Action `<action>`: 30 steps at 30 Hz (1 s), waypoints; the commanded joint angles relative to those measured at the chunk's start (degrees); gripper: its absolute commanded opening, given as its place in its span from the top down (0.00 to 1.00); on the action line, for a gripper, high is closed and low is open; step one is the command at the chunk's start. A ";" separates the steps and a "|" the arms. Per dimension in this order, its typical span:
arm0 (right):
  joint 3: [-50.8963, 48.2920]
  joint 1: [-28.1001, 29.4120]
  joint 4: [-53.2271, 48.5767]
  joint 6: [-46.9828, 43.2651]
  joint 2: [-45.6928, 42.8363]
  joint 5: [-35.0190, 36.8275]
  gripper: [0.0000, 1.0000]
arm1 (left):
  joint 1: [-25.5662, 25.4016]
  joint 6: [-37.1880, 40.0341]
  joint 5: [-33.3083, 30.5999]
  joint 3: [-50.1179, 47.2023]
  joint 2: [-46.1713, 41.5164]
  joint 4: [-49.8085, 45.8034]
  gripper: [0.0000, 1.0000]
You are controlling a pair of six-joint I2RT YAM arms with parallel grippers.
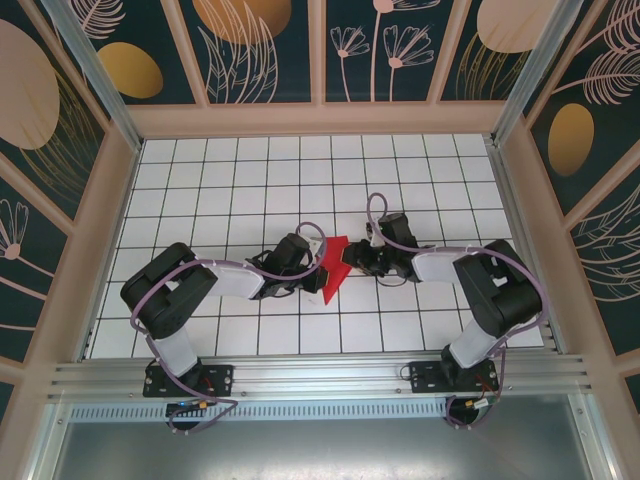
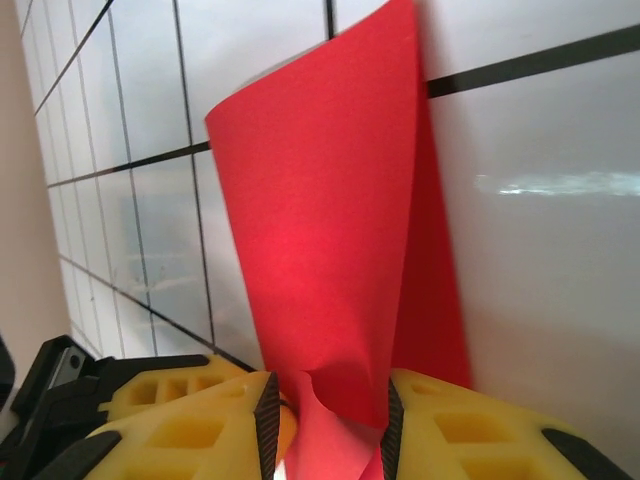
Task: Fold a paper plane with a square sheet of paper (pick it up from the middle)
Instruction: Third fold the triangle at the center of the table, then fourth fold the wing at the center of the table.
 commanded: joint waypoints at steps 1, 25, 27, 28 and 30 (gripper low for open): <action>2.20 0.16 1.85 -4.32 2.30 -4.88 0.66 | 0.27 1.02 0.50 -1.07 -0.22 -5.27 1.00; 0.49 -0.56 -1.86 -1.43 -1.47 -0.56 0.94 | 0.19 -4.32 -3.27 -5.71 -15.09 -1.46 0.49; -0.89 0.56 -1.83 1.01 -4.12 2.66 0.94 | 0.19 -5.81 -3.58 -7.21 -17.60 0.11 0.47; -1.41 1.11 -1.76 2.04 -5.17 3.99 0.94 | 0.20 -6.45 -3.87 -7.87 -18.64 0.71 0.47; -2.63 2.31 -1.80 4.52 -7.23 7.15 0.94 | 0.01 -7.06 -5.01 -9.09 -20.63 1.66 0.46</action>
